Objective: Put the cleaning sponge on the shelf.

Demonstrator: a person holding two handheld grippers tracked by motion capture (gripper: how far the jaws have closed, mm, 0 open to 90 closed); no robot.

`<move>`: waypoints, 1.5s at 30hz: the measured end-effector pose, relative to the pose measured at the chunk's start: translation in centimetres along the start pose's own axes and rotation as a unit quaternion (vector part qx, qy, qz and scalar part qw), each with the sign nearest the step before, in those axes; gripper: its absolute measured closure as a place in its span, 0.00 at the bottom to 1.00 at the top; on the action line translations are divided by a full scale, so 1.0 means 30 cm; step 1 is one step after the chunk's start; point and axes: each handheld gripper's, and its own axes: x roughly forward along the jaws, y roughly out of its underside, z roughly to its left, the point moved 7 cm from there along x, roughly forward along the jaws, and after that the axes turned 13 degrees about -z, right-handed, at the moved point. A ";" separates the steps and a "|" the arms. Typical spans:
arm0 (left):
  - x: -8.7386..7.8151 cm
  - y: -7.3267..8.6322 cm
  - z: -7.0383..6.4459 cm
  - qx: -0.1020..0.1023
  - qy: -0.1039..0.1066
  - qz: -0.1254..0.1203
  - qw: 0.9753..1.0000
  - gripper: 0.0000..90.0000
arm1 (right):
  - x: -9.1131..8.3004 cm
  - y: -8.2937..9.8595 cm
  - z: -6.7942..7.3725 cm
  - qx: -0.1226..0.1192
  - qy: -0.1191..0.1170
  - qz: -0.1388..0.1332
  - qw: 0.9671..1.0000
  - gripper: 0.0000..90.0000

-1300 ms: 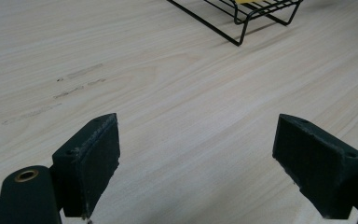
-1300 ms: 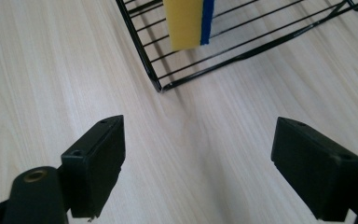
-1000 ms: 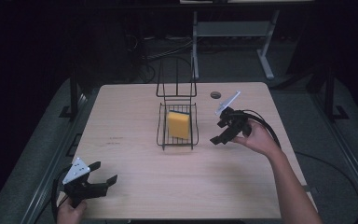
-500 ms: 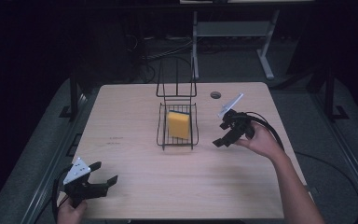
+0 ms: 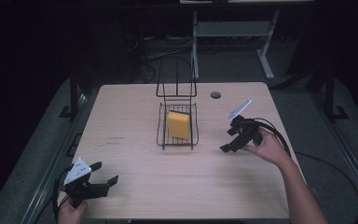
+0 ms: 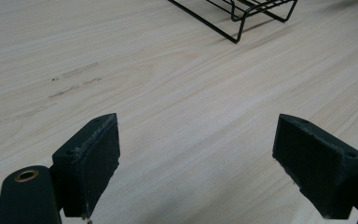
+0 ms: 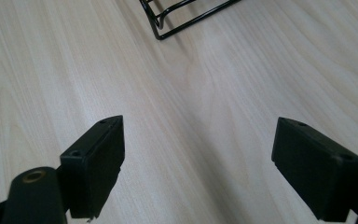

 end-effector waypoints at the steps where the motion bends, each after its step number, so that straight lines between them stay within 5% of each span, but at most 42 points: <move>1: 0.000 0.000 0.000 0.001 0.000 0.001 1.000 0.16 | -0.003 0.005 0.000 -0.001 0.000 -0.004 1.000 0.19; 45: 0.008 0.001 -0.007 0.002 0.003 0.004 1.000 0.16 | -0.075 0.208 0.057 0.031 0.016 -0.018 0.999 0.18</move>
